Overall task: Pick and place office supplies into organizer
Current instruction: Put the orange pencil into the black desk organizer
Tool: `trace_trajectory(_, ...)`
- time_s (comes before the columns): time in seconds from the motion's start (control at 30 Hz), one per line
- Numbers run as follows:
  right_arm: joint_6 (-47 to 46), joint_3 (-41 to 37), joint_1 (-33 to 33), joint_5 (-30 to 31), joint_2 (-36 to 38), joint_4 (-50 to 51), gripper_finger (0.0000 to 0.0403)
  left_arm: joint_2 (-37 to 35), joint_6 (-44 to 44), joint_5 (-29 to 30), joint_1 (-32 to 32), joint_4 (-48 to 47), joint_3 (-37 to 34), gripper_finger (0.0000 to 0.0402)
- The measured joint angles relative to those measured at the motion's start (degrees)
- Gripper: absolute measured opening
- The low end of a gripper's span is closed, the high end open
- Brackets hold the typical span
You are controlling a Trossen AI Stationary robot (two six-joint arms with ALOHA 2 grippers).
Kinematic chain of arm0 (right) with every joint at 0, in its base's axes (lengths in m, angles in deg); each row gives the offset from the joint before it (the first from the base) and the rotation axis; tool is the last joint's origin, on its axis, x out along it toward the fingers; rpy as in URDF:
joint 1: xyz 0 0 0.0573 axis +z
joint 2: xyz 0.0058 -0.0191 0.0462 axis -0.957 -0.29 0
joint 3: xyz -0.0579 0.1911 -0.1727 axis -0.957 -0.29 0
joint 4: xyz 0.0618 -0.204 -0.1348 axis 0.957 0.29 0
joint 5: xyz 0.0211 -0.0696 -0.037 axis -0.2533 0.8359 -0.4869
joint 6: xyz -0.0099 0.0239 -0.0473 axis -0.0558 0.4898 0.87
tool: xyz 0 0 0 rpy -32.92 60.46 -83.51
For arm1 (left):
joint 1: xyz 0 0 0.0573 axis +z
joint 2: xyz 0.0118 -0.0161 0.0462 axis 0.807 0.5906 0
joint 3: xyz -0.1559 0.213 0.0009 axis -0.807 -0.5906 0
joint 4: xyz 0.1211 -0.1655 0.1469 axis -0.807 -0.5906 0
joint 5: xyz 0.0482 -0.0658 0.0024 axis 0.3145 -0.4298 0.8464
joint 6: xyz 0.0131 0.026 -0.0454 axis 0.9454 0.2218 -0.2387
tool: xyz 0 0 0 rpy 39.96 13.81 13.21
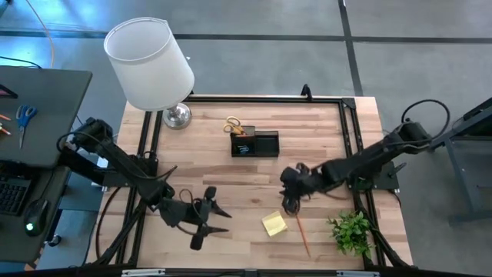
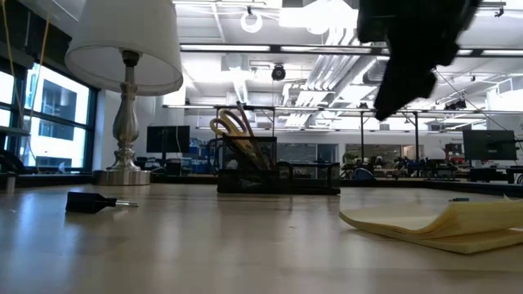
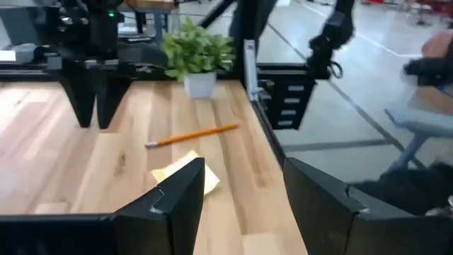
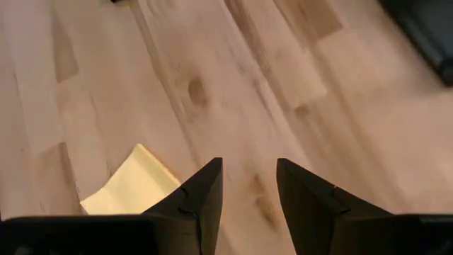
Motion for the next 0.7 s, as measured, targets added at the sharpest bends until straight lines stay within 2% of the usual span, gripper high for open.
trace_trajectory(0.1, -8.2, 0.0, 4.37, 4.44, -1.7, -0.05, 0.0128, 1.89, 0.17, -0.98, -0.78, 0.92, -0.64, 0.0184)
trace_trajectory(0.23, -17.31, 0.0, 9.35, 8.37, -4.31, 0.05, 0.0128, 4.43, 0.31, -3.3, -0.84, 11.76, -4.66, 0.018)
trace_trajectory(0.47, -28.43, 0.0, 13.87, 6.55, -8.97, 0.39, 0.0128, 6.96, 1.42, -7.65, -0.47, 31.83, -13.04, 0.0145)
trace_trajectory(0.57, -32.68, 0.0, 15.01, 3.55, -10.38, 0.89, 0.0128, 7.0, 1.74, -10.7, -0.16, 32.5, -13.75, 0.013)
trace_trajectory(0.7, -37.63, 0.0, 16.43, 0.84, -11.44, 0.88, 0.0128, 7.68, 1.73, -11.35, -0.3, 32.3, -13.72, 0.0114)
